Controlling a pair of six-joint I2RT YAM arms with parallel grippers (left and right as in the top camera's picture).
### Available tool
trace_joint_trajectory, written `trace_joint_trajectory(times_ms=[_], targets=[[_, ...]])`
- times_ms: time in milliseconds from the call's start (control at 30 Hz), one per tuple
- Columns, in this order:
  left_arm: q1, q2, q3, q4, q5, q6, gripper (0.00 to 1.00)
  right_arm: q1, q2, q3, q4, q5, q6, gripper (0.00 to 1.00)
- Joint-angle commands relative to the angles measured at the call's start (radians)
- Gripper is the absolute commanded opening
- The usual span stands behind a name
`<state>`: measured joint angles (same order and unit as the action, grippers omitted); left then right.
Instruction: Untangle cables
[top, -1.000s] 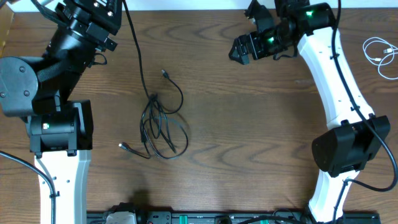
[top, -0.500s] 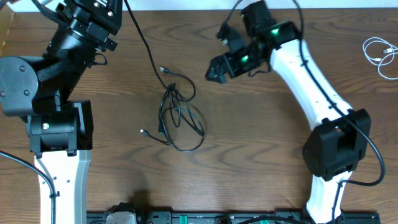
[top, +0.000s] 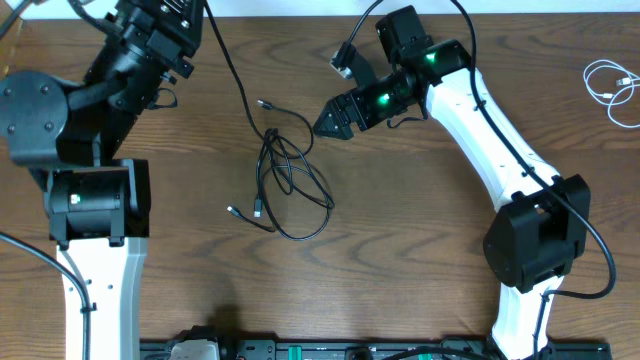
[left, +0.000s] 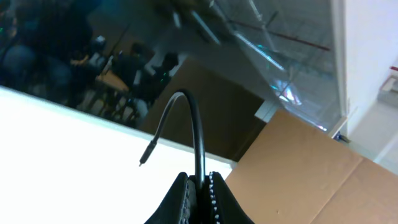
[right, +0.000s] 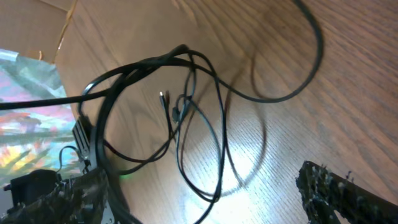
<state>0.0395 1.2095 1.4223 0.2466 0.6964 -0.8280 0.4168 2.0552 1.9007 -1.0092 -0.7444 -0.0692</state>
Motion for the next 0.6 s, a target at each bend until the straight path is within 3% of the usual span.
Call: trace_joint_trajectory(times_ms=[0,567], targets=[[0.006,0.013,0.024,-0.032,-0.008,0.037,0.07,0.013,0.006,-0.004,-0.003,-0.033,-0.001,0.95],[0.006,0.021,0.023,-0.285,-0.009,0.227,0.07,0.035,0.006,-0.004,-0.004,-0.055,-0.019,0.94]])
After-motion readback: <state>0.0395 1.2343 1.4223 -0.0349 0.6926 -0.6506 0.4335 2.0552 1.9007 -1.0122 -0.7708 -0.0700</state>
